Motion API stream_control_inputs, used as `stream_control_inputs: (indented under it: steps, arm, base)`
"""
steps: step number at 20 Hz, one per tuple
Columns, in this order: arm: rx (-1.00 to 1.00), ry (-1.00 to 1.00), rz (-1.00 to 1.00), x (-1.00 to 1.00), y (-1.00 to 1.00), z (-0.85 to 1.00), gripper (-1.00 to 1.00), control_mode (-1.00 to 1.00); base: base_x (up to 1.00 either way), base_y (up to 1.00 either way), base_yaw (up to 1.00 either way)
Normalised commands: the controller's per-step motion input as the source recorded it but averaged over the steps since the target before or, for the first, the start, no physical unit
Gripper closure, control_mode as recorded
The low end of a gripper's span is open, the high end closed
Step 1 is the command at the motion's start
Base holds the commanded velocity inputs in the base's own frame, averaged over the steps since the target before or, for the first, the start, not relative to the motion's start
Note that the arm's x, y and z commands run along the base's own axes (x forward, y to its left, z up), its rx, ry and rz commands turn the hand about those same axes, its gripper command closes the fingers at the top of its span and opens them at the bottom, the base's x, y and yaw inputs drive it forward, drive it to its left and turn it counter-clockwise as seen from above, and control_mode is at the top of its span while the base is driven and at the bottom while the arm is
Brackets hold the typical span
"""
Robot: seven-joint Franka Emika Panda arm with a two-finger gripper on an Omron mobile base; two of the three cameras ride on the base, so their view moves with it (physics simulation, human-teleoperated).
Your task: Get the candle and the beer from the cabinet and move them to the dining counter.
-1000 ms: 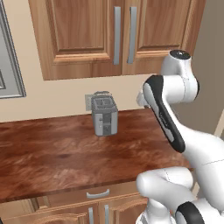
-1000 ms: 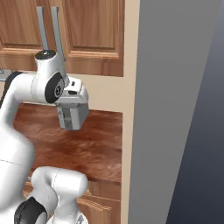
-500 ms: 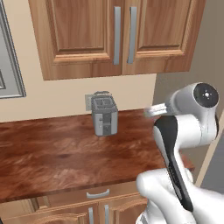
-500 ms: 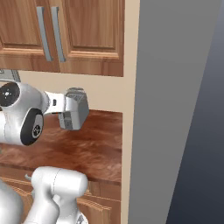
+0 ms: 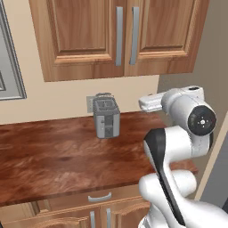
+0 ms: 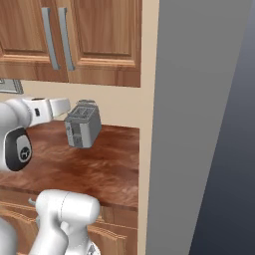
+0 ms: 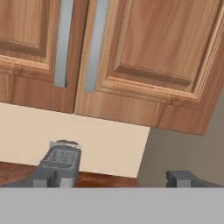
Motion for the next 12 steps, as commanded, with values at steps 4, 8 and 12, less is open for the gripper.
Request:
stream_control_inputs:
  steps: [4,8,12]
  arm:
    - [0.00,-0.29,0.00,0.00,0.24,0.70,-1.00,-1.00]
    - [0.00,-0.24,0.00,0.01,0.07,0.53,-1.00,-1.00]
    - [0.00,-0.16,0.00,0.27,0.02,0.26,-1.00,-1.00]
  base:
    - [0.00,0.00,0.00]
    - [0.00,0.00,0.00]
    - [0.00,0.00,0.00]
